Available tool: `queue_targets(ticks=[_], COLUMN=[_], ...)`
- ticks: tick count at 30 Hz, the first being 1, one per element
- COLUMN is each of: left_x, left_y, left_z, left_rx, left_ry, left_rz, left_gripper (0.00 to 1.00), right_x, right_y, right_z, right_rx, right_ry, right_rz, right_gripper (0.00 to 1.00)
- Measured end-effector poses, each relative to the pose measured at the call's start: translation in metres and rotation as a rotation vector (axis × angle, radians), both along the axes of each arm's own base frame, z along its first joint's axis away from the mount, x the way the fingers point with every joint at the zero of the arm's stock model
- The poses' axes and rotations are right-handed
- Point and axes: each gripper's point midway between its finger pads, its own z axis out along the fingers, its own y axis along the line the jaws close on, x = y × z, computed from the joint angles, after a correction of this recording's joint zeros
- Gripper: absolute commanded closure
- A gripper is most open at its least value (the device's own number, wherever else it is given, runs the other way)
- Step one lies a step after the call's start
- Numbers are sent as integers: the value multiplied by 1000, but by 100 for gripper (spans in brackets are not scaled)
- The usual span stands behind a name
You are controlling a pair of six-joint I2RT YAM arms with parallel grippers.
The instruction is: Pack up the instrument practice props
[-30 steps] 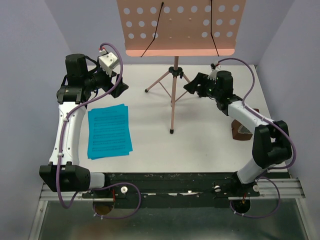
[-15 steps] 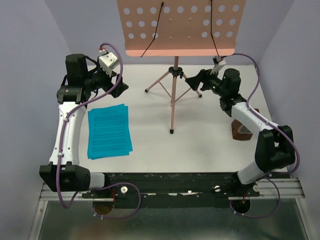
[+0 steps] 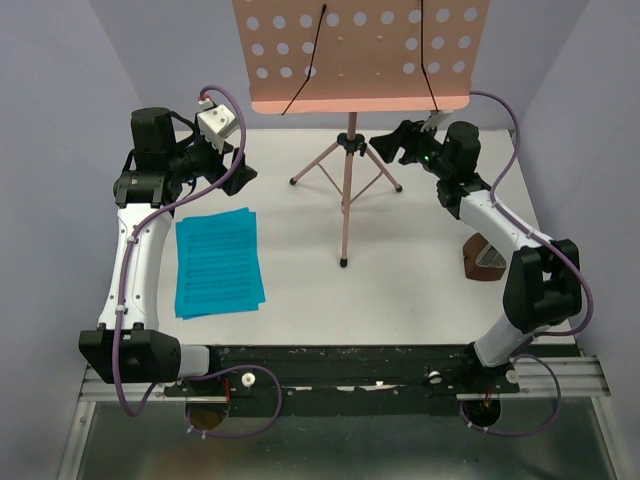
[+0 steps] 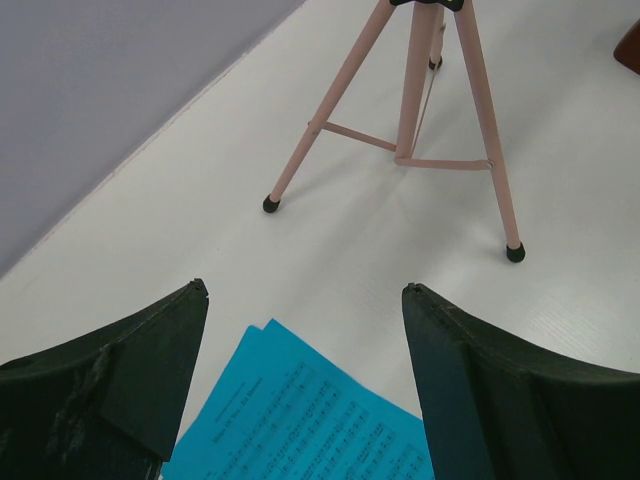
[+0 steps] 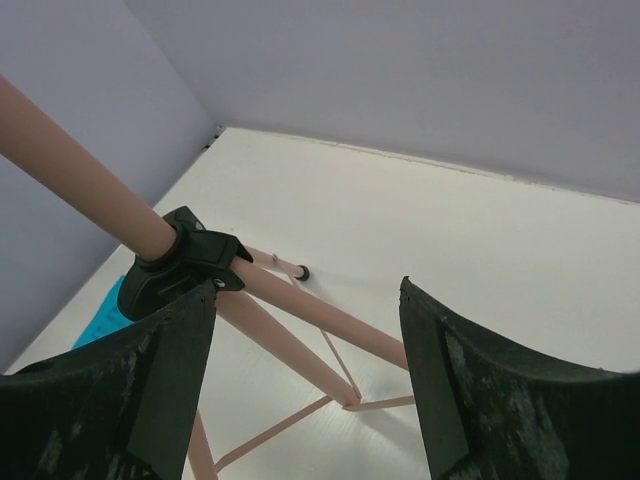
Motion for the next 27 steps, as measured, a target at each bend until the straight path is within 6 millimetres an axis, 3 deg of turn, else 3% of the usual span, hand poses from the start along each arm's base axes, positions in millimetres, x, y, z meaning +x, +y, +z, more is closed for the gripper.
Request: queue_targets(ticks=[13,22,27], left_x=[3,5,5], left_y=[0,0,-2], left_z=[-4,-5,-5], left_rx=[0,-1,-1], left_ry=[10,12,12], left_rz=[0,0,-6], left_gripper=[11,11,11], right_x=[-14,-16,-25], right_y=[20,20,17], right_z=[0,-4,-22], right_rx=[20,22,-10], right_ry=[14,13,34], right_rz=[85,84,86], right_gripper=[19,20,20])
